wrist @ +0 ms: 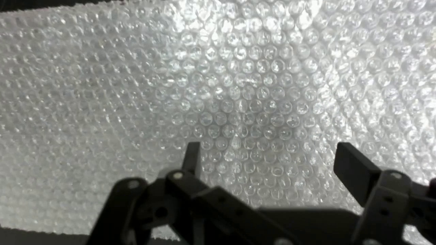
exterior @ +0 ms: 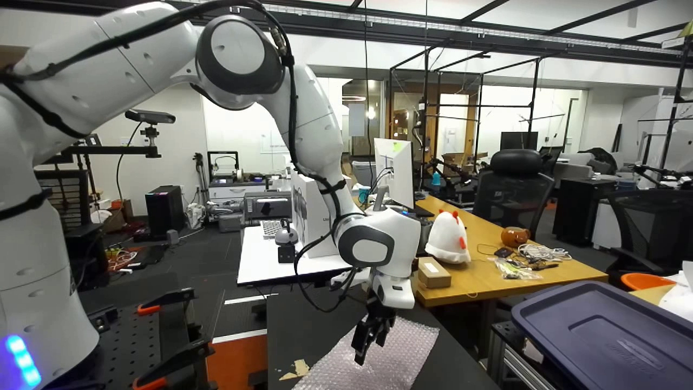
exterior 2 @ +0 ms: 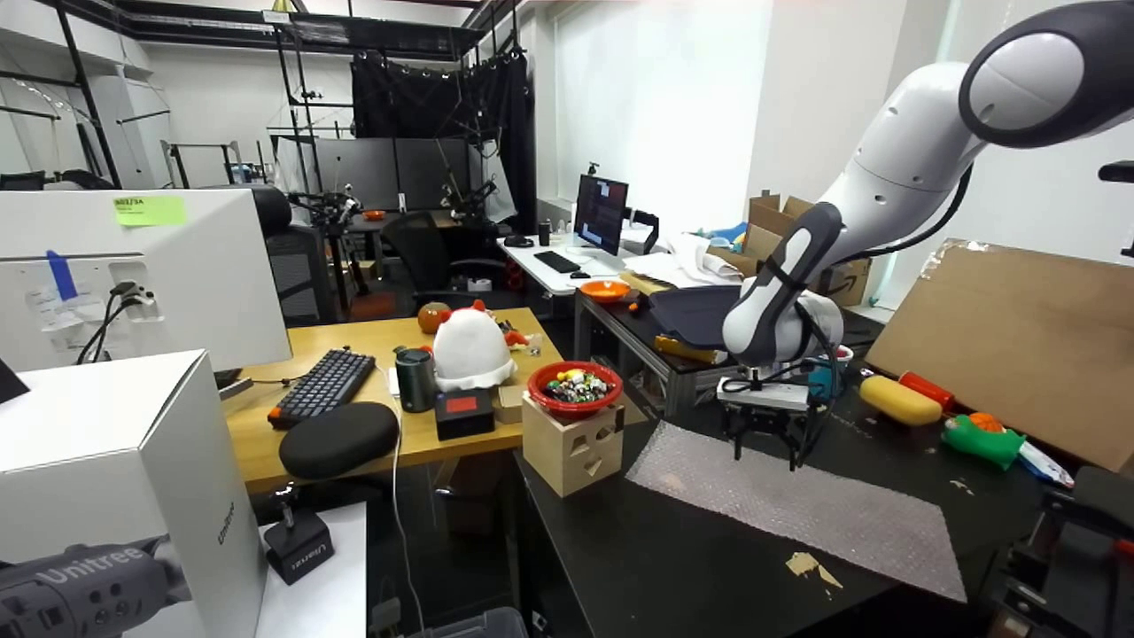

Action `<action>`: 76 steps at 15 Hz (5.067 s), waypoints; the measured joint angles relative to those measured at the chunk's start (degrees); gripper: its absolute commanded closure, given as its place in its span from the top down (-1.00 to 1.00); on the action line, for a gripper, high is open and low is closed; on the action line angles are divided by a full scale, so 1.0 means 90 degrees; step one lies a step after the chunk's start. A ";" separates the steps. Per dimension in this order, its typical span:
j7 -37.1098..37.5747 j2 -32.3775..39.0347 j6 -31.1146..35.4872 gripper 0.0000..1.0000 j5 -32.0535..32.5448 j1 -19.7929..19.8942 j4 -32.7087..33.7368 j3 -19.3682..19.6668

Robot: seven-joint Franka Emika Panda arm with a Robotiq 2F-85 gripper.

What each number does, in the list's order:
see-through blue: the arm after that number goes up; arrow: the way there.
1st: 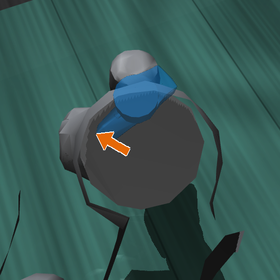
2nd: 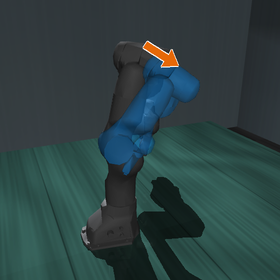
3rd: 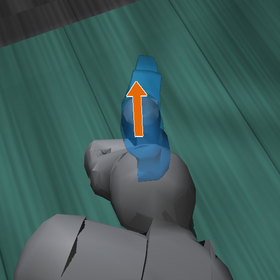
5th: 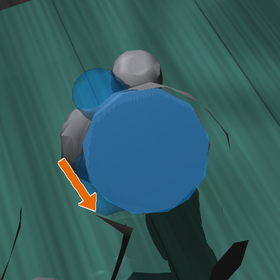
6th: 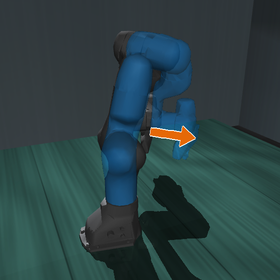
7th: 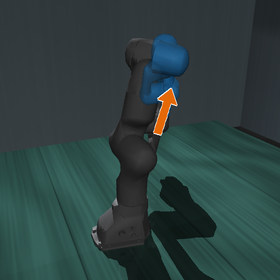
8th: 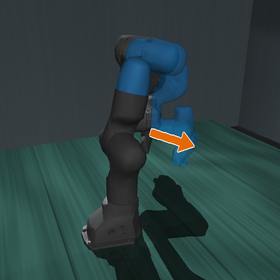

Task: Unfold the plastic once.

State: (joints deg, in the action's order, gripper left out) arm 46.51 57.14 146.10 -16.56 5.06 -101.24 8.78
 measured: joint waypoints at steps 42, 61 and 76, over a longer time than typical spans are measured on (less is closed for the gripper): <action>-0.0787 0.0010 0.0651 1.00 -0.0990 -0.0086 -0.0682 0.0354; -0.1312 0.0891 0.1585 1.00 -0.0144 -0.0096 -0.0270 0.0333; -0.3433 0.0838 0.2698 1.00 0.0828 -0.0394 -0.0361 0.0595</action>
State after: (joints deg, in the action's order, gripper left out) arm 15.61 64.68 170.38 -9.10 1.51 -104.48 14.13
